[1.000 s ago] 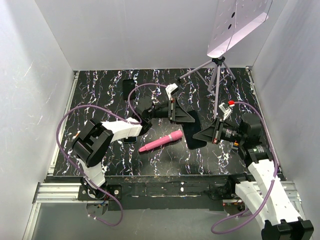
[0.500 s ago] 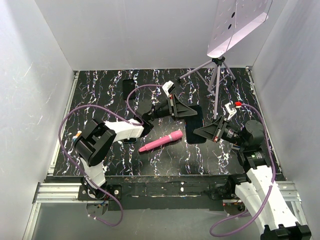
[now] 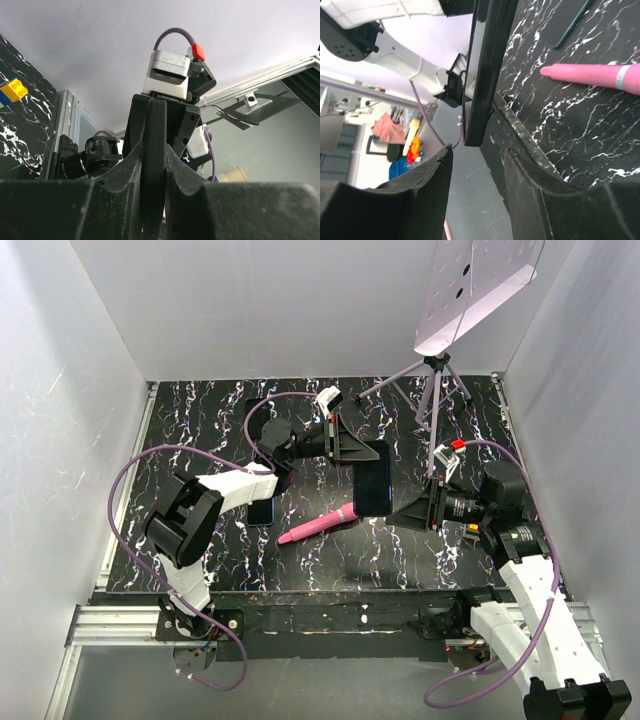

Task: Take the phone out of the phone case
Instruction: Remove the phone case from the phone.

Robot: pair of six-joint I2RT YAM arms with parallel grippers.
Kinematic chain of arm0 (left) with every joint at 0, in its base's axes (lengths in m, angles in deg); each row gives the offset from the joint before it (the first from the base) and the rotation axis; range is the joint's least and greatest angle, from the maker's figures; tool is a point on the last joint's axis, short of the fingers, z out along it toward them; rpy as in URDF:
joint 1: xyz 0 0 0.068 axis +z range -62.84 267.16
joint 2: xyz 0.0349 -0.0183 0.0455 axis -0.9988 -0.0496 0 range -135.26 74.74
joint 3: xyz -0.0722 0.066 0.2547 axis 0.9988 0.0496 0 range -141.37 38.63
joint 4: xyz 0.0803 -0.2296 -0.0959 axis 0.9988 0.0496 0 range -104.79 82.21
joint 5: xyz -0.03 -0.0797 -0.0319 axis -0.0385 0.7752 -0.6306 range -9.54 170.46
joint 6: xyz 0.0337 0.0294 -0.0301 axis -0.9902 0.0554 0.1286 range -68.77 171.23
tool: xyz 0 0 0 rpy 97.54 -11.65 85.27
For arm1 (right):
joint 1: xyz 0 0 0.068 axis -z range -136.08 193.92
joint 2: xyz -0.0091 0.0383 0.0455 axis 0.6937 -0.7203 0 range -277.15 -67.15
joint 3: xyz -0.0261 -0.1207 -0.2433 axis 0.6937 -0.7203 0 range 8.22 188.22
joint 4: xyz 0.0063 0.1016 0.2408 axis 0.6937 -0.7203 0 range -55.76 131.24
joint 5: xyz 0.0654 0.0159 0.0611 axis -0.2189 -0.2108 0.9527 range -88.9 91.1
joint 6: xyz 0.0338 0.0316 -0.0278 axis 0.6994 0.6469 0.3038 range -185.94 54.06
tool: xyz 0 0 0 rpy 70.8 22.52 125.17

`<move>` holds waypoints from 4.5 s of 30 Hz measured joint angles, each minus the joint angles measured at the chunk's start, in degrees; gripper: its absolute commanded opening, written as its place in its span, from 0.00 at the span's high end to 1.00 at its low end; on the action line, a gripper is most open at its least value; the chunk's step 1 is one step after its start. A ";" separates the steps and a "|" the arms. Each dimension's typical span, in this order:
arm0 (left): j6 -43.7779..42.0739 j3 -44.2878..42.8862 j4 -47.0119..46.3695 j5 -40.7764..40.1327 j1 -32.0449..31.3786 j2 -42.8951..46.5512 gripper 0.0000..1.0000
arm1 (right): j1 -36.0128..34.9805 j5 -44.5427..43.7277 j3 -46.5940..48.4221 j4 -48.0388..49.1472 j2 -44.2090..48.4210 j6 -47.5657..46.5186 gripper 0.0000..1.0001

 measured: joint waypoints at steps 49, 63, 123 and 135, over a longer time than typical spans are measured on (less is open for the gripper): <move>16.00 -3.52 -14.60 12.17 -0.17 -1.22 1.00 | -26.12 -13.64 10.93 -2.64 -7.61 -14.99 0.99; 20.06 -1.42 -12.72 3.26 -1.95 -4.04 1.00 | -32.33 -41.57 12.11 -3.02 -3.30 -21.00 0.85; 9.11 10.16 -11.28 -15.15 -1.68 5.70 1.00 | -25.97 -30.08 4.33 4.79 -2.19 3.58 0.99; 6.01 9.57 -9.60 -20.65 -4.07 3.43 1.00 | -26.84 -43.04 7.85 -5.27 -8.04 8.35 0.78</move>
